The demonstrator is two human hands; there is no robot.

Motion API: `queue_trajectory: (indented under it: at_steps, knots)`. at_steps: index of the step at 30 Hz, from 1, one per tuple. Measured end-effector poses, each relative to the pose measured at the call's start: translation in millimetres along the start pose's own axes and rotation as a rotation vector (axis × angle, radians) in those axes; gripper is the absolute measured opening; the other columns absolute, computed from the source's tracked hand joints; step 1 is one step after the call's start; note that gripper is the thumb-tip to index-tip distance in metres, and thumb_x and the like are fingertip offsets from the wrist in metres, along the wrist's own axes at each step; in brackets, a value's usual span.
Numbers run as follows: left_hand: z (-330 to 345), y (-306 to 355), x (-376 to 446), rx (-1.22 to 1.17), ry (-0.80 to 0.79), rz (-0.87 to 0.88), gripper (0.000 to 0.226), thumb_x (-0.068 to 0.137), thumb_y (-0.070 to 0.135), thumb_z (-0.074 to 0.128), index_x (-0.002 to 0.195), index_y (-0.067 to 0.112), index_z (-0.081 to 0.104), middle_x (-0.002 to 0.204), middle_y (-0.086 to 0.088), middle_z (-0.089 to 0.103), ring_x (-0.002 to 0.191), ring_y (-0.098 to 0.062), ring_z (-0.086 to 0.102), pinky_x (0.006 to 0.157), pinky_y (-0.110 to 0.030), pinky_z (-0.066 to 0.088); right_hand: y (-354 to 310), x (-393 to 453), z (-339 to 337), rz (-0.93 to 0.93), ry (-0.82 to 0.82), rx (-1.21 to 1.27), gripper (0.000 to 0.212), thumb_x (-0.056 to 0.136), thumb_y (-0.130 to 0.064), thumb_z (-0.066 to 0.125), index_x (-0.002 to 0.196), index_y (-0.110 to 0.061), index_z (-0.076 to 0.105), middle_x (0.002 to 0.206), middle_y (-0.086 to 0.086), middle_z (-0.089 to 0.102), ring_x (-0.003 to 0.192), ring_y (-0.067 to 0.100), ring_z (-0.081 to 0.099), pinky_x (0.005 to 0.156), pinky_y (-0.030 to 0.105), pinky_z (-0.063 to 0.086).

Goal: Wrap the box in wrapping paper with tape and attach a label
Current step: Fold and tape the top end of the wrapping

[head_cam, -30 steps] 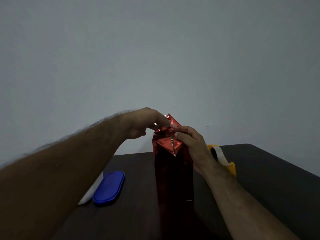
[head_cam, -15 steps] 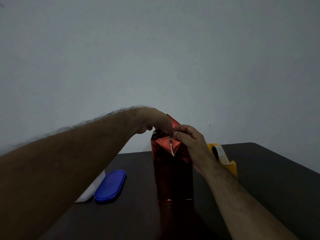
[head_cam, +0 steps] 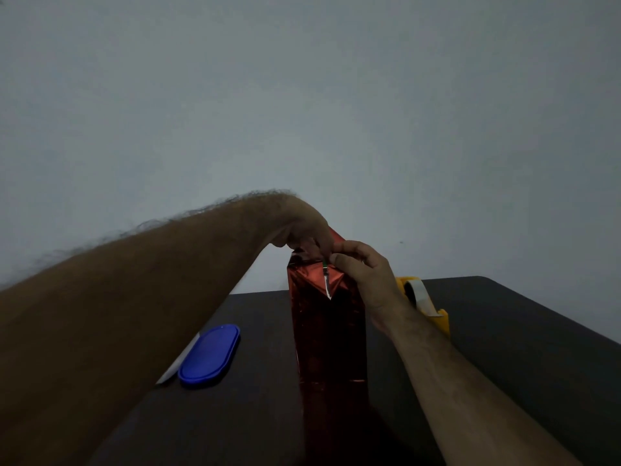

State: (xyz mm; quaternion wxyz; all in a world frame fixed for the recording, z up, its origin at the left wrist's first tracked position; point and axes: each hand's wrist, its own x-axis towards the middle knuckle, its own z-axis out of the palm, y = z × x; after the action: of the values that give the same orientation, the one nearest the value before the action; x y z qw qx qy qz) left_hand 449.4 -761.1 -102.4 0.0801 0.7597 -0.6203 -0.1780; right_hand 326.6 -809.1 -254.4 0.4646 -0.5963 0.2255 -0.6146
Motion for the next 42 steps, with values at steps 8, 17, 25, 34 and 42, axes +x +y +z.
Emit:
queue_trajectory:
  at_steps: [8,17,25,34,42]
  knots:
    - [-4,7,-11,0.193,0.037,-0.073,0.047,0.093,0.020,0.064,0.048,0.023,0.050,0.034,0.011,0.041,0.042,-0.010,0.035,0.048,-0.016,0.033,0,0,-1,0.011,-0.007,0.004,0.016,0.091,-0.019,0.078,0.106,-0.023,0.079,0.116,0.005,0.075,0.116,0.029,0.070,0.102,0.045,0.057]
    - [-10,-26,-4,-0.020,0.046,-0.102,0.052,0.086,0.042,0.084,0.071,0.020,0.039,0.060,0.003,0.032,0.041,-0.012,0.025,0.044,-0.019,0.033,-3,1,1,0.025,0.003,-0.023,0.036,0.075,-0.038,0.081,0.109,-0.024,0.079,0.125,0.008,0.071,0.114,0.027,0.070,0.081,0.027,0.058]
    - [-5,-32,-1,-0.267,0.055,-0.099,0.043,0.079,0.053,0.083,0.092,0.020,0.057,0.072,0.000,0.042,0.062,-0.015,0.034,0.069,-0.034,0.032,-4,0,-3,0.017,0.001,-0.035,0.019,0.092,-0.017,0.076,0.111,-0.021,0.079,0.120,0.005,0.075,0.115,0.023,0.070,0.089,0.030,0.058]
    - [4,-55,15,-0.391,0.065,-0.116,0.064,0.071,0.047,0.091,0.108,0.010,0.054,0.084,0.000,0.040,0.067,-0.016,0.026,0.071,-0.035,0.031,-9,-3,0,0.062,-0.010,-0.045,0.019,0.090,-0.021,0.079,0.109,-0.023,0.080,0.124,0.006,0.072,0.113,0.026,0.072,0.085,0.033,0.061]
    - [22,-69,-1,-0.644,0.396,0.291,0.016,0.088,0.005,0.073,0.104,0.006,0.075,0.102,-0.006,0.069,0.086,-0.018,0.058,0.064,-0.022,0.043,-31,-13,3,0.055,0.062,-0.198,0.044,0.094,-0.056,0.068,0.126,-0.027,0.075,0.121,-0.006,0.075,0.111,0.011,0.072,0.085,0.025,0.057]
